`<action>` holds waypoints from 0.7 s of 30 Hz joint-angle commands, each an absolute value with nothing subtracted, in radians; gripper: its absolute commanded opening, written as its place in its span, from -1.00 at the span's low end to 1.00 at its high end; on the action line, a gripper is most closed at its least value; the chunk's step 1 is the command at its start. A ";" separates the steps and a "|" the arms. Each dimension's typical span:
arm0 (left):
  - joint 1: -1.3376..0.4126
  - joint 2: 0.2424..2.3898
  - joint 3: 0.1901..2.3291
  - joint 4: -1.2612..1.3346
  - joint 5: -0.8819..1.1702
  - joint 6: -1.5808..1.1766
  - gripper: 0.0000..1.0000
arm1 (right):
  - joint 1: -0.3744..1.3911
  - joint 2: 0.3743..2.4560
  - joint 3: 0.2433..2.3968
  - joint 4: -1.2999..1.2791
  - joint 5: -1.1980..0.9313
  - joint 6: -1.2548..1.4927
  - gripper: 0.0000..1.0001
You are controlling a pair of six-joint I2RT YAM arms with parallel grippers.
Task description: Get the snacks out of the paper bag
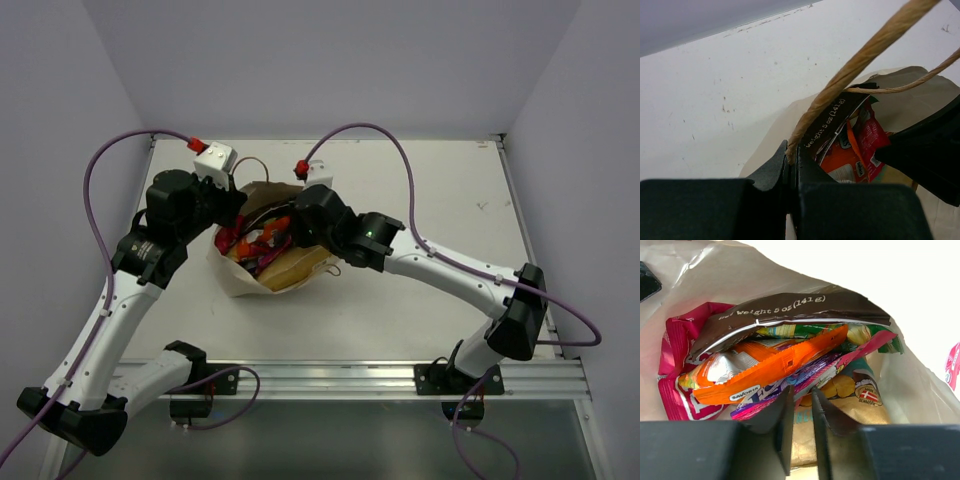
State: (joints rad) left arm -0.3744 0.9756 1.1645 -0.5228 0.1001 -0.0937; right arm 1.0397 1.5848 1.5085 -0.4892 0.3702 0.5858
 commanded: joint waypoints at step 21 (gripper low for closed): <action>-0.380 0.965 1.189 -0.489 0.060 -0.077 -1.00 | 1.014 1.142 1.512 -0.414 0.281 0.390 -1.00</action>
